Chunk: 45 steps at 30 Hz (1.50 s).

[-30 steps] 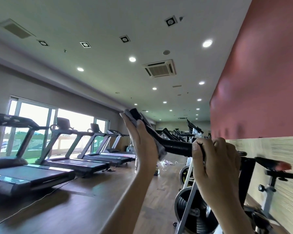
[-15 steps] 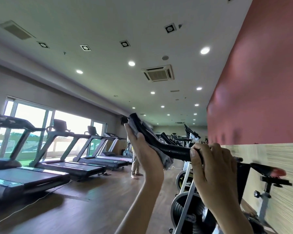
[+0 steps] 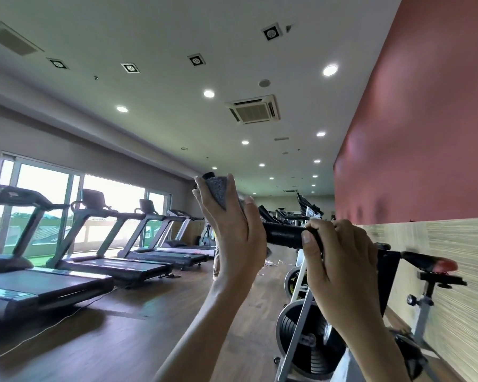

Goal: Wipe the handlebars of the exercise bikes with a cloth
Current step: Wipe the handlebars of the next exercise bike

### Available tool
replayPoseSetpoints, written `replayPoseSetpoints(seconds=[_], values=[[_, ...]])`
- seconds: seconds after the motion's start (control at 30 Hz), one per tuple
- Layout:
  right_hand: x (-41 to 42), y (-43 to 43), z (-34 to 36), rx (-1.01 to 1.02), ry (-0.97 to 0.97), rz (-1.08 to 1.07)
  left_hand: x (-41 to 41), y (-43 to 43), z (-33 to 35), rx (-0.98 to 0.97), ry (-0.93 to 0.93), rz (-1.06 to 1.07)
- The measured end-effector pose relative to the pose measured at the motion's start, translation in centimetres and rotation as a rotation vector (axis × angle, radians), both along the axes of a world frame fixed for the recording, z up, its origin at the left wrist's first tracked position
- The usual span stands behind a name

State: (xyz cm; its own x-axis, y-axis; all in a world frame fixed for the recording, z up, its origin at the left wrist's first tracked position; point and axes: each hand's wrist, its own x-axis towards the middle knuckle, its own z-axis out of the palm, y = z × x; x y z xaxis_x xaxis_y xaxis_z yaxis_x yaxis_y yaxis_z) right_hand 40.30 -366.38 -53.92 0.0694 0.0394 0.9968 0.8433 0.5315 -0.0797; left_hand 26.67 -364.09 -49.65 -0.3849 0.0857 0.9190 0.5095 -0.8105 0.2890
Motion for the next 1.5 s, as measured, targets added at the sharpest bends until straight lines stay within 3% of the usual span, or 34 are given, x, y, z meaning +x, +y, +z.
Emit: replayPoseSetpoints(seconds=[0.1, 0.23, 0.43, 0.8, 1.13, 1.5], values=[[0.1, -0.2, 0.0, -0.014, -0.006, 0.023, -3.0, -0.1, 2.5, -0.124, 0.202, 0.25], [0.3, -0.3, 0.1, -0.044, 0.002, 0.05, -5.3, -1.0, 4.5, -0.046, 0.547, 0.591], [-0.1, -0.2, 0.2, -0.018, 0.032, 0.011, -6.2, -1.0, 2.8, 0.172, 0.859, 0.696], [0.8, -0.3, 0.9, -0.07, -0.049, -0.024, -7.5, -0.7, 4.3, 0.24, 0.961, 0.672], [-1.0, -1.2, 1.1, -0.11, 0.08, -0.1, -8.1, -0.1, 5.3, 0.28, 0.912, 0.671], [0.3, -5.0, 6.0, -0.769, -0.143, -0.094, -4.8, -3.9, 6.9, -0.311, 1.14, 0.609]])
